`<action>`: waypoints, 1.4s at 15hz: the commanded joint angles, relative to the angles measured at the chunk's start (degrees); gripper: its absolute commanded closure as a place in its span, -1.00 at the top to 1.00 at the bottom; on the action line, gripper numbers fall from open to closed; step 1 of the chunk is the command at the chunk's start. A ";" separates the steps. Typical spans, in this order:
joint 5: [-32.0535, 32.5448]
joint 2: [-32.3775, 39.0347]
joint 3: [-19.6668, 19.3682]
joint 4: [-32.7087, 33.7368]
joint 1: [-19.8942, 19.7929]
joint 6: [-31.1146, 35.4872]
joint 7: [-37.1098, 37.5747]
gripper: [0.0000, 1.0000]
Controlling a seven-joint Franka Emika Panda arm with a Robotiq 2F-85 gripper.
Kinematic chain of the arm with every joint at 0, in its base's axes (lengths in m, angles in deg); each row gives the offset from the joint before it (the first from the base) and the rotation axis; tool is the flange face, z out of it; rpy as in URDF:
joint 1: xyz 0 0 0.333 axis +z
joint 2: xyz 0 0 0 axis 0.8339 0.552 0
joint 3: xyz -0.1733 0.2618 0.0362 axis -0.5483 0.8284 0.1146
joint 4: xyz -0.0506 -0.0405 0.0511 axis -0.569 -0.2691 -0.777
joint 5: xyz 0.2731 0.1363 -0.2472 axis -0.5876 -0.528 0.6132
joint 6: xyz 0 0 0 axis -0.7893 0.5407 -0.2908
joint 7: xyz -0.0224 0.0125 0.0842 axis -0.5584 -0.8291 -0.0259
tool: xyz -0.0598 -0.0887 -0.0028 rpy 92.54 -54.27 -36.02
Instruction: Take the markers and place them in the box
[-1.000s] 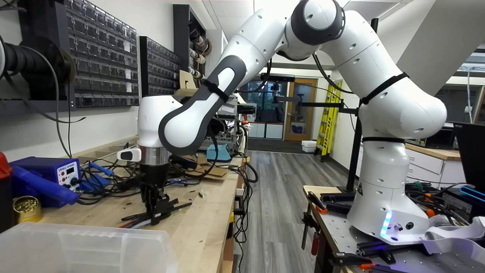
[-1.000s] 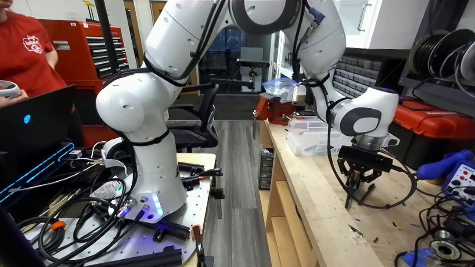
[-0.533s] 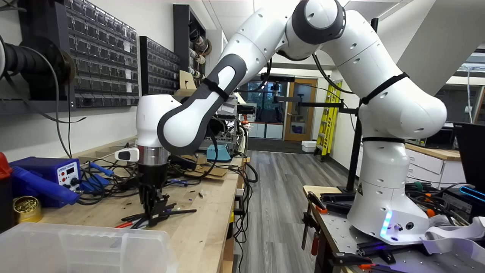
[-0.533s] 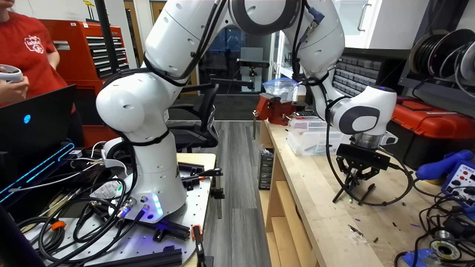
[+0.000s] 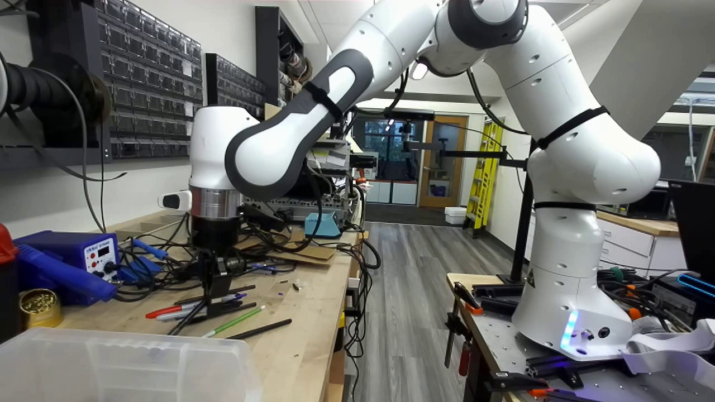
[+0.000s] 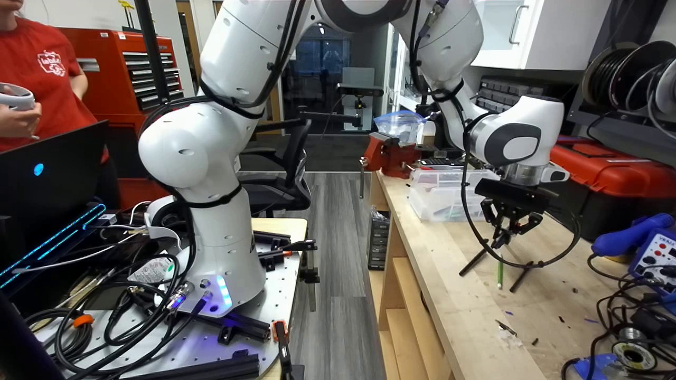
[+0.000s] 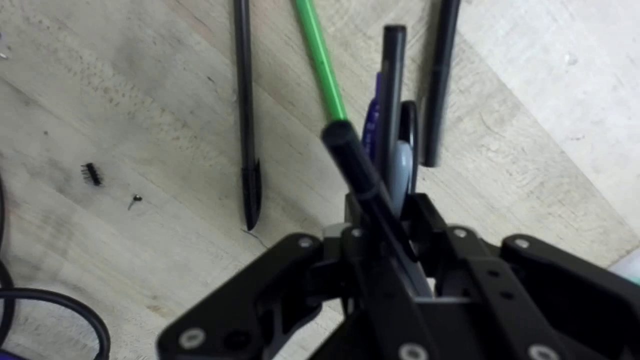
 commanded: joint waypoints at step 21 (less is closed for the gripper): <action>-1.42 -11.99 -1.87 0.62 5.00 -14.77 21.46 -0.87</action>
